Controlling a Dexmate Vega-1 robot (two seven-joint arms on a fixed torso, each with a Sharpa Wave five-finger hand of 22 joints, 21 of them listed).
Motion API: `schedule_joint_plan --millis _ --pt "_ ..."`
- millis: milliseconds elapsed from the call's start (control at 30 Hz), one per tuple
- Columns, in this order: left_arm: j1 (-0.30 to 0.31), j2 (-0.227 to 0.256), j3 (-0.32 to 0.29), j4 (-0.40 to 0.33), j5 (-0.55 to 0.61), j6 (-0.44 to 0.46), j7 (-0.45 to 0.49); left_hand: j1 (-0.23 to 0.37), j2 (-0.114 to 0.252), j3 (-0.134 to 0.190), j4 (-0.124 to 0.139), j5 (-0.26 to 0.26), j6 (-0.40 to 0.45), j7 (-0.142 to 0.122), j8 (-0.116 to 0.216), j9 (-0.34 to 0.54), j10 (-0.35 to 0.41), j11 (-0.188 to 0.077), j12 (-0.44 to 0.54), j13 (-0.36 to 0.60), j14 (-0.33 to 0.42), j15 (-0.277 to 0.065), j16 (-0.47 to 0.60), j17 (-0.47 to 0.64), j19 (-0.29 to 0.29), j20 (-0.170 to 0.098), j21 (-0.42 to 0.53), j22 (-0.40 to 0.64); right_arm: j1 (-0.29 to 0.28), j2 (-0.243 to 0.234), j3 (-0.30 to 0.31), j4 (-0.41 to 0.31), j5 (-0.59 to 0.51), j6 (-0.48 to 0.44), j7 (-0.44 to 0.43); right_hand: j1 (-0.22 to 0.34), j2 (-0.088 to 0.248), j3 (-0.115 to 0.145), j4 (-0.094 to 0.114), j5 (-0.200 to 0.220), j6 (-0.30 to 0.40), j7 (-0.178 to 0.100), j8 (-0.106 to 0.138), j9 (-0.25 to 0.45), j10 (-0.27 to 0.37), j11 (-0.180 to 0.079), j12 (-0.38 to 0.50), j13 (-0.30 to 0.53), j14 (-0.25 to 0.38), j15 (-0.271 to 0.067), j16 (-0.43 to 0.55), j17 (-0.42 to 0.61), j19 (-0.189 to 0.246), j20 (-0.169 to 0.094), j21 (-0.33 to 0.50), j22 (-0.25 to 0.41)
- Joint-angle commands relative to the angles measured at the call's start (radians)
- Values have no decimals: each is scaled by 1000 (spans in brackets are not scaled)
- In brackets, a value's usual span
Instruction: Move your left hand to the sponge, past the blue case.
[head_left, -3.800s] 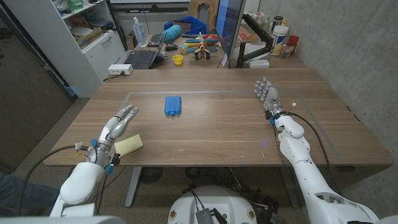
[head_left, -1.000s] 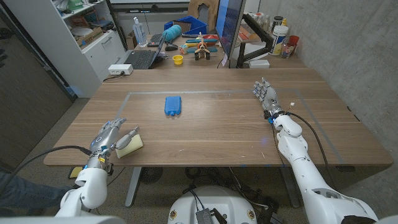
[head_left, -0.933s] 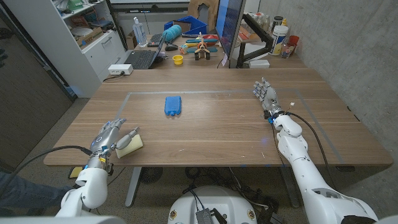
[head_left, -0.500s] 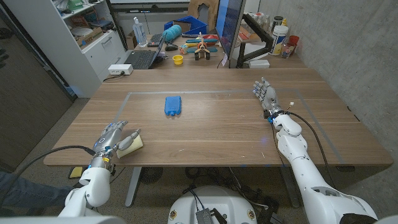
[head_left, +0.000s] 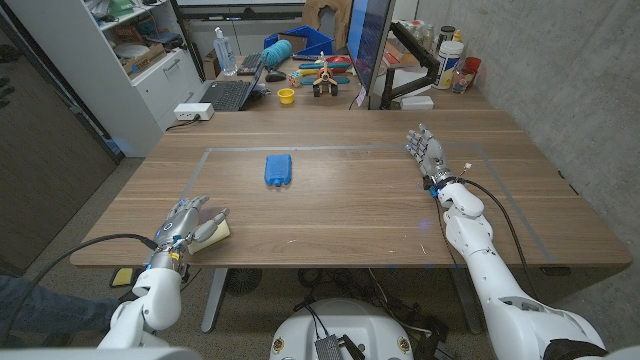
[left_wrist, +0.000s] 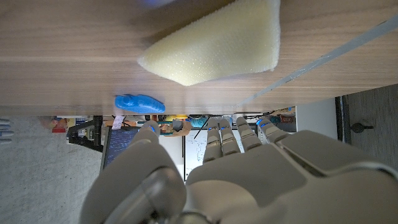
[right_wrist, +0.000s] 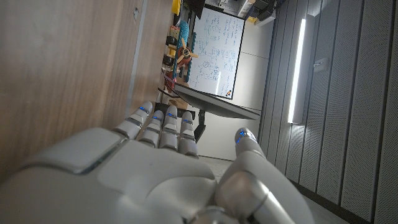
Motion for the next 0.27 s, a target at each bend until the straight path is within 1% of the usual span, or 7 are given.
schedule_joint_plan --millis 33,267 --pt "-6 11 11 8 -9 18 9 15 2 4 -4 -2 10 1 5 4 9 0 7 3 8 -2 6 3 5 8 7 2 14 6 1 18 -10 0 2 2 9 -2 -2 4 8 1 -3 4 12 -1 -3 1 8 -2 -1 1 1 5 -2 5" --pt "-2 21 15 16 -16 13 8 16 2 3 -4 -2 11 1 4 4 9 -3 6 4 9 -2 5 3 6 7 7 2 16 13 1 29 -16 1 0 2 10 -3 -3 4 9 1 -3 4 12 -1 -3 1 8 -2 -1 1 1 6 -2 5"
